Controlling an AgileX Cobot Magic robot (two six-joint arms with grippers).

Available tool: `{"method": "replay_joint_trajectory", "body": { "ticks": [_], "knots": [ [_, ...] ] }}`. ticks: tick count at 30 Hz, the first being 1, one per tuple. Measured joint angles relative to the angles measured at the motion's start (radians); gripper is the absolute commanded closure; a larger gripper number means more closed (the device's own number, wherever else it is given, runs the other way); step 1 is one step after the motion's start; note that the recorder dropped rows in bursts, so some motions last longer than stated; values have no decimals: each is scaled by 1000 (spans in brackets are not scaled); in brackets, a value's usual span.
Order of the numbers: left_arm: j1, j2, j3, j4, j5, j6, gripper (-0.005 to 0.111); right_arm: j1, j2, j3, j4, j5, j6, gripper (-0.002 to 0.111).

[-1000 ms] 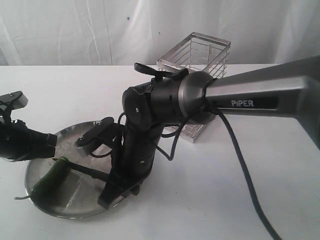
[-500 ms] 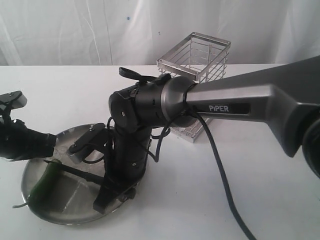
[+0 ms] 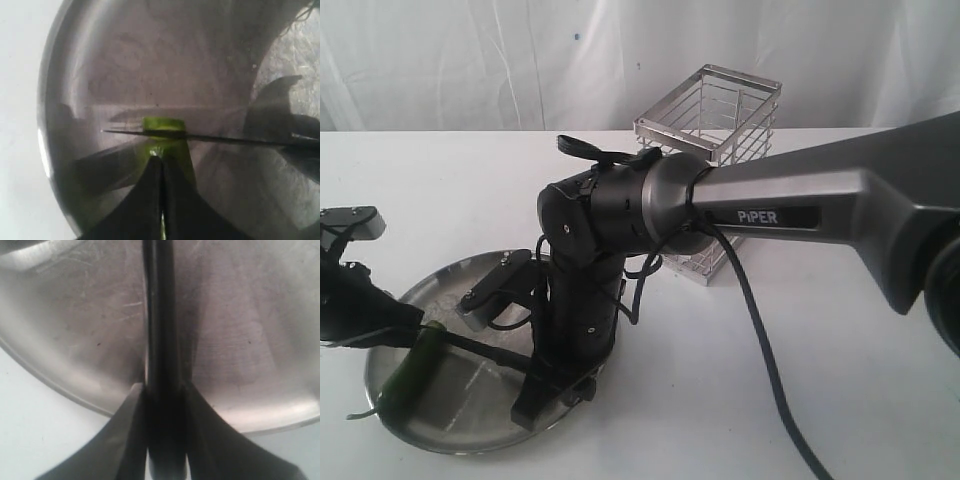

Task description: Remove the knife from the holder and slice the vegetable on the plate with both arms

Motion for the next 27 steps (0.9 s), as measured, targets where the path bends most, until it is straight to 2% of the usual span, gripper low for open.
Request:
{"method": "replay_joint_trajectory", "body": {
  "ticks": [6,12,21,27],
  "knots": [
    [0,0,0,142,17,-95,107,0,0,0,0,0,0,108],
    [-4,0,0,176,35,-123,107,0,0,0,0,0,0,108],
    [-118,54,0,186,26,-123,107,0,0,0,-5,10,0,108],
    [-153,56,-7,190,14,-123,107,0,0,0,-6,10,4,108]
  ]
}}
